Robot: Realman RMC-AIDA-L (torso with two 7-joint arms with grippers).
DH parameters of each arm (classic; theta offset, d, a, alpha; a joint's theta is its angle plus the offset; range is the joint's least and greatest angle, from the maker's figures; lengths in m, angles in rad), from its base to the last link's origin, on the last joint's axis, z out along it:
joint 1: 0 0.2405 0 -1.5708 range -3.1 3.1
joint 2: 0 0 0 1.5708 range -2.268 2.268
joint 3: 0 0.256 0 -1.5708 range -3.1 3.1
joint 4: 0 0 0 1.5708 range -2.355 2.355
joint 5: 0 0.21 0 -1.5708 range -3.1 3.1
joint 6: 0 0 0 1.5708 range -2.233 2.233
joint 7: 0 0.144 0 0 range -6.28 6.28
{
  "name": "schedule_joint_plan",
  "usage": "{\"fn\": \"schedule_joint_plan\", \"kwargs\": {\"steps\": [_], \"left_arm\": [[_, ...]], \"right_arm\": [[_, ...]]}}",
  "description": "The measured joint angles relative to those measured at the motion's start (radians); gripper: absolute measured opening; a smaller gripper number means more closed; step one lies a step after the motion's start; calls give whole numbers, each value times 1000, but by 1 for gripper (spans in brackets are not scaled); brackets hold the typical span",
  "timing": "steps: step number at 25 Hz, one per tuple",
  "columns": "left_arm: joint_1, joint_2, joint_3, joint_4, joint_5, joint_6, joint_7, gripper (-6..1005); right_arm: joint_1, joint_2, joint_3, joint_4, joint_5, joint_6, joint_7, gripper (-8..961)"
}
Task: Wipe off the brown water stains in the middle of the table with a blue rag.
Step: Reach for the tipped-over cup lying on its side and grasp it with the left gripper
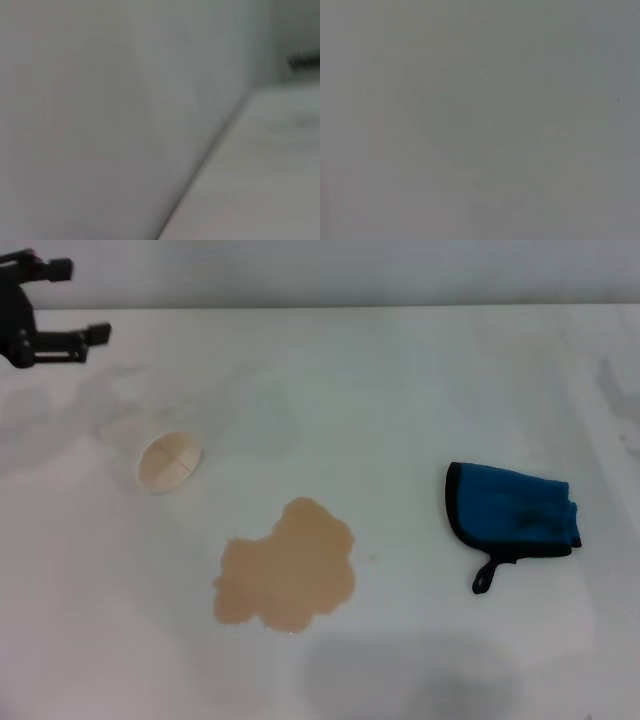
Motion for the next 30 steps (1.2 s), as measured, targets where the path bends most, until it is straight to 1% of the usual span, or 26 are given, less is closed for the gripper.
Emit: {"fn": "schedule_joint_plan", "kwargs": {"steps": [1,2,3,5,7,10,11,15,22,24,27,30], "left_arm": [[-3,5,-16,30,60,-18,4,879],[-3,5,-16,30,60,-18,4,878],[-3,13,-99,99,198,-44,2,878],[-2,14,-165,138,290,-44,0,878],[2,10,-244,197,431,-38,-12,878],[-3,0,-307,260,623,-36,-48,877],[-9,-7,-327,283,716,-32,-68,877],[-34,-25,-349,307,904,-19,-88,876],[-65,-31,-391,317,1059,5,-91,876],[-81,-44,-393,320,1130,6,-92,876],[-120,-76,-412,318,1266,5,-93,876],[-142,-99,-456,318,1321,2,-64,876]], "right_arm": [[1,0,0,-1,0,1,0,873],[1,-1,0,-1,0,3,0,873],[2,-2,0,-2,0,4,0,873],[2,-3,0,-5,0,5,0,873],[2,-3,0,-10,0,9,0,873],[3,-2,0,-15,2,38,0,873],[7,-1,0,-15,3,51,0,873],[32,0,0,-14,15,109,0,873],[90,1,0,3,19,222,0,873],[101,1,0,13,22,237,0,873],[107,1,0,23,34,240,0,872],[108,1,0,30,53,238,1,872]]}}
